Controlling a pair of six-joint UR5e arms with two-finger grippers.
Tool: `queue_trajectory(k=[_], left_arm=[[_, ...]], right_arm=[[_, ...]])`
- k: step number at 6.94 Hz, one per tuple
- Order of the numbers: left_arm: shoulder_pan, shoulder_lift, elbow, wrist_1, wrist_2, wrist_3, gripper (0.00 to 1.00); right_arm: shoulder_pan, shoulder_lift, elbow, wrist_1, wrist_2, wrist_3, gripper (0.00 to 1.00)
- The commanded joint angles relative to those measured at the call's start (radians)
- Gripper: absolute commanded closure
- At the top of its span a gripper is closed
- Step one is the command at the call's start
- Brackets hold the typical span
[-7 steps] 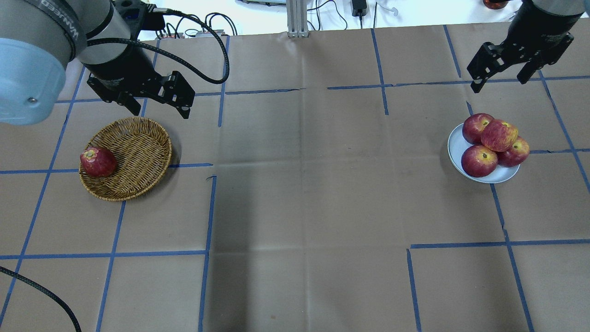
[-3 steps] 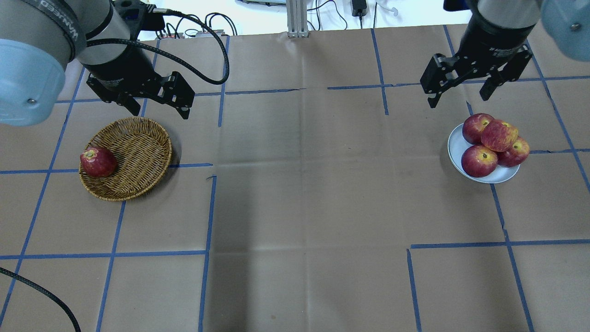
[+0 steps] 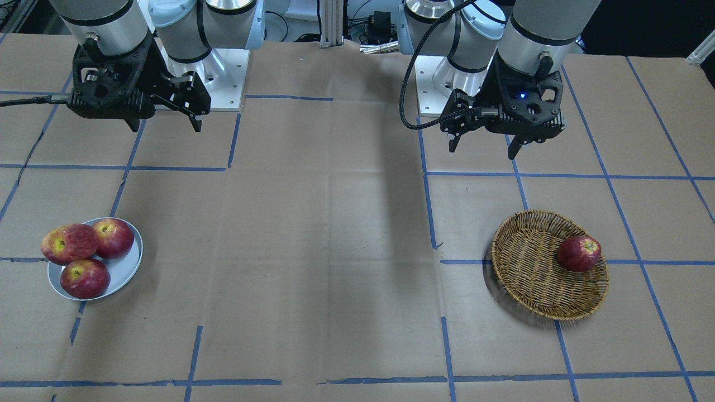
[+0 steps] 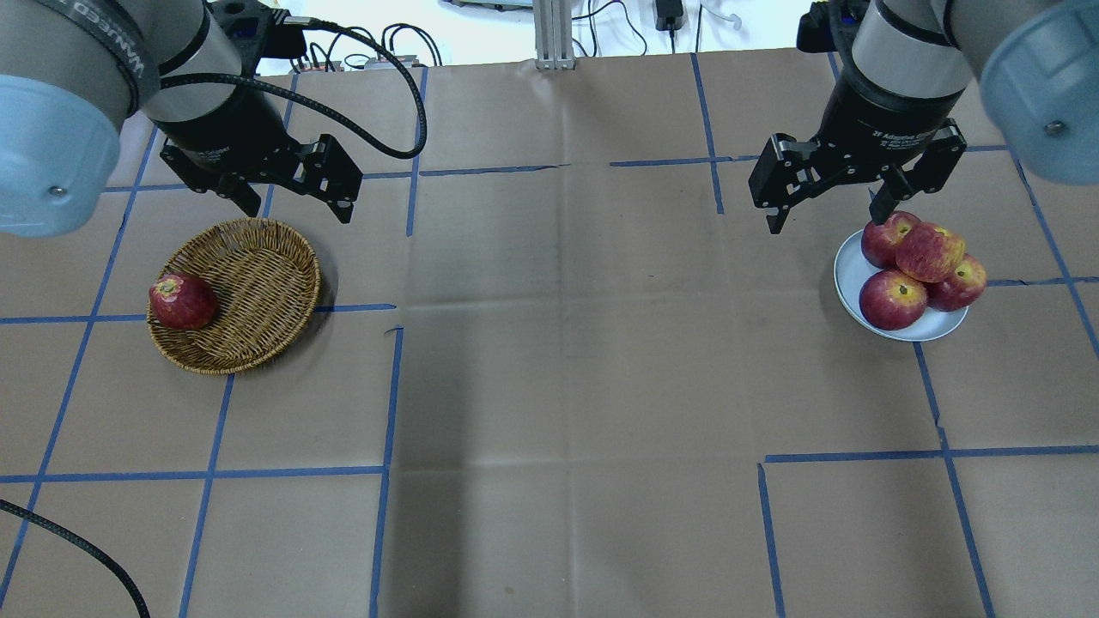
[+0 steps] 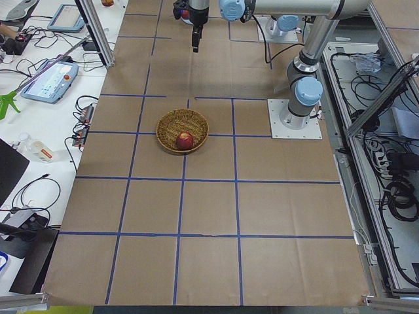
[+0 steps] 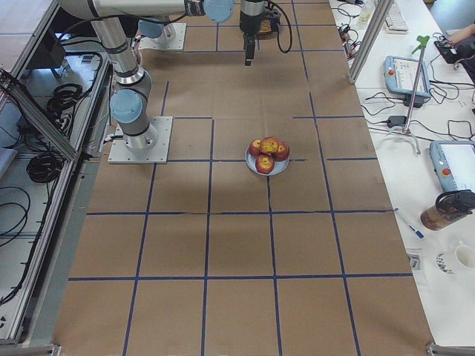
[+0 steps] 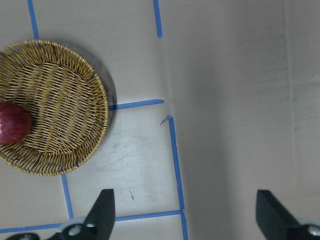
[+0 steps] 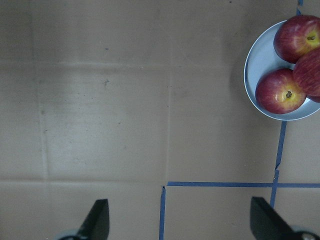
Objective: Transfer apple from basket to plate
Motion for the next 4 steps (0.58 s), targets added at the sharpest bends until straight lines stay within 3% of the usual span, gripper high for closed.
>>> queue_trajectory(k=[1, 4], left_arm=[[0.000, 0.001, 0.000, -0.002, 0.000, 0.000, 0.00], [0.000, 0.001, 0.000, -0.002, 0.000, 0.000, 0.00]], right_arm=[[0.000, -0.002, 0.001, -0.002, 0.001, 0.013, 0.00], [0.000, -0.004, 0.001, -0.002, 0.001, 0.035, 0.00]])
